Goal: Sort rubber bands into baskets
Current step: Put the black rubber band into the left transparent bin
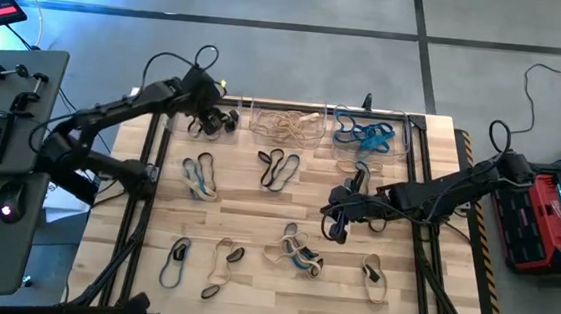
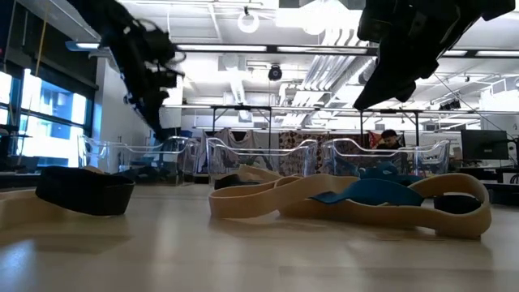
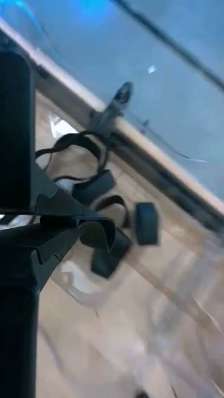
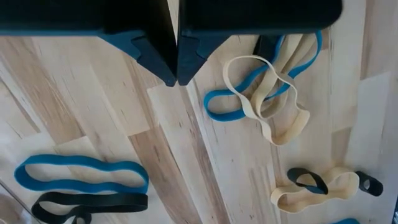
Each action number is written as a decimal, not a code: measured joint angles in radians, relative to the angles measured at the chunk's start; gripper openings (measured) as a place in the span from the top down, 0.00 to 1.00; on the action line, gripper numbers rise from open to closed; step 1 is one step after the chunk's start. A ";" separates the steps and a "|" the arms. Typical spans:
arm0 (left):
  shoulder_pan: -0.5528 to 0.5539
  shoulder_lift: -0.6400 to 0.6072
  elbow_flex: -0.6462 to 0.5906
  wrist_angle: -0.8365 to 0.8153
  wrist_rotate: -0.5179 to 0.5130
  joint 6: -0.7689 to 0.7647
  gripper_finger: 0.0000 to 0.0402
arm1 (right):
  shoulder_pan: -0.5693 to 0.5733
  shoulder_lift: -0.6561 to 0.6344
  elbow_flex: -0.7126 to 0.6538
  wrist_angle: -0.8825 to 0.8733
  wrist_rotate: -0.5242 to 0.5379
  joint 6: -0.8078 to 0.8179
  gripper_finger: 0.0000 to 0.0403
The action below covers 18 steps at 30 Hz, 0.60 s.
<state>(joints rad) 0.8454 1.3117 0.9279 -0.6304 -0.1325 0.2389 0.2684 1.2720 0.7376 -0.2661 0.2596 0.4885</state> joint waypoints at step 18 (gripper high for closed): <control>0.039 0.188 -0.001 0.001 0.046 -0.002 0.84 | 0.000 0.000 0.000 0.000 0.000 0.000 1.00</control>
<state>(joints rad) 0.8841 1.4994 0.9272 -0.6293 -0.0870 0.2368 0.2684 1.2720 0.7376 -0.2661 0.2596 0.4885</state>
